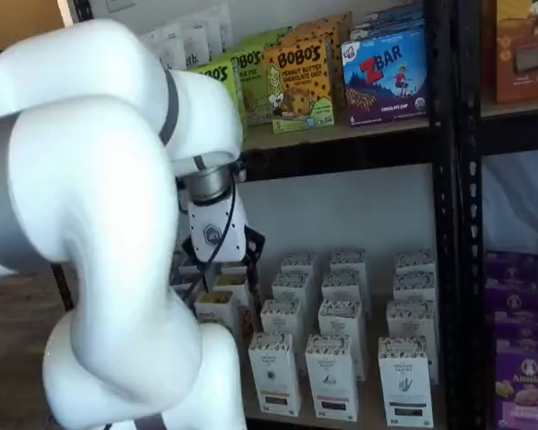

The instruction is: Pick up the white box with a yellow strip in the middle, on the bottom shelf, the fourth box from the left

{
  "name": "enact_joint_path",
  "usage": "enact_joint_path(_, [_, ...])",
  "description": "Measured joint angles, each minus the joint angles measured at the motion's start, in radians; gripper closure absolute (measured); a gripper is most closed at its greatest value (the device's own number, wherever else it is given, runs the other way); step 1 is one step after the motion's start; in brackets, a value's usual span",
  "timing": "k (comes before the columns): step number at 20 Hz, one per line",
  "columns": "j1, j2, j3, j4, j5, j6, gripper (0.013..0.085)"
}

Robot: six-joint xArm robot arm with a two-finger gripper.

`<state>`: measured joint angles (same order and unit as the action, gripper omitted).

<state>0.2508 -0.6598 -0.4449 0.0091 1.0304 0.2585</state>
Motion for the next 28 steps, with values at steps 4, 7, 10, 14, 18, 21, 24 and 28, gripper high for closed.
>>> enact_joint_path(4, [0.02, 0.076, 0.008, -0.014, -0.091, 0.027, 0.013])
enact_joint_path(7, [0.034, 0.129, 0.013, -0.026, -0.167, 0.048, 0.013])
enact_joint_path(10, [0.048, 0.183, 0.017, -0.048, -0.244, 0.077, 0.013])
enact_joint_path(14, [0.053, 0.233, 0.027, -0.036, -0.34, 0.074, 0.013])
enact_joint_path(18, [0.057, 0.289, 0.016, -0.027, -0.384, 0.071, 0.013])
enact_joint_path(21, [0.059, 0.324, 0.008, -0.023, -0.416, 0.07, 0.013])
enact_joint_path(24, [0.06, 0.362, 0.0, -0.023, -0.455, 0.071, 0.013])
enact_joint_path(28, [0.061, 0.404, -0.011, -0.019, -0.501, 0.067, 0.013])
